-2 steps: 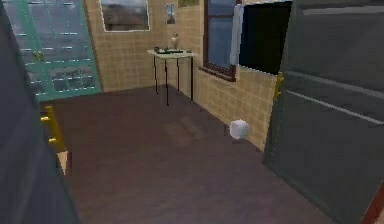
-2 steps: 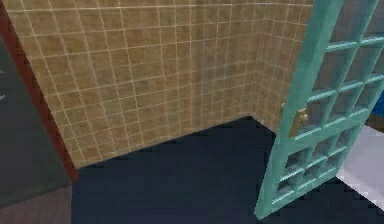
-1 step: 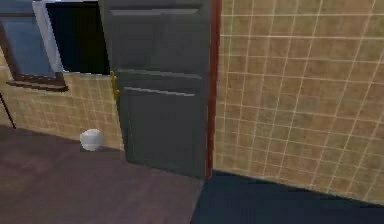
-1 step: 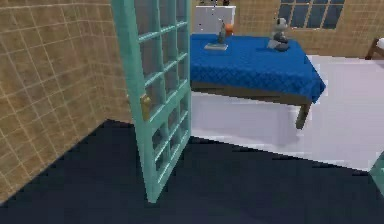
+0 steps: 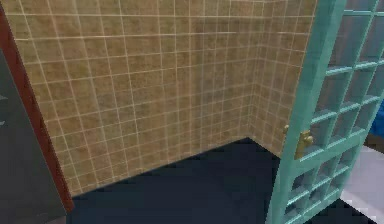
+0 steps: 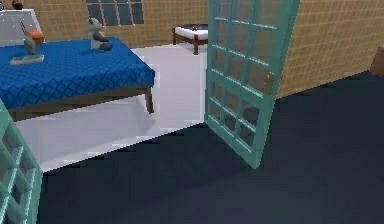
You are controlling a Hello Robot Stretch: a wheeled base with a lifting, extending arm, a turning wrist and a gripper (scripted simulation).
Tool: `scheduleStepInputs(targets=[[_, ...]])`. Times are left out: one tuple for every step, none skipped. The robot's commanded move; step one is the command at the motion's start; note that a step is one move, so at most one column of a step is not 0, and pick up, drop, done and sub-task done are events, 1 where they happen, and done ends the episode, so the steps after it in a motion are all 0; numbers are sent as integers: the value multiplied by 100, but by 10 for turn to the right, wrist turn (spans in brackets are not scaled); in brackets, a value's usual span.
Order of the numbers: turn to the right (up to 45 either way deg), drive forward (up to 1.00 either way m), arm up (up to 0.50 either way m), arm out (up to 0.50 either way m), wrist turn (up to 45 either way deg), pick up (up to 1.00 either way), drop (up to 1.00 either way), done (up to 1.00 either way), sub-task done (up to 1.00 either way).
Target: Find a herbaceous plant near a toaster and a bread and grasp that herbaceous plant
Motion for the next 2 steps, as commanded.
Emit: scheduleStepInputs(targets=[[150, 0, 0, 0, 0, 0, 0, 0, 0], [0, 10, 0, 0, 0, 0, 0, 0, 0]])
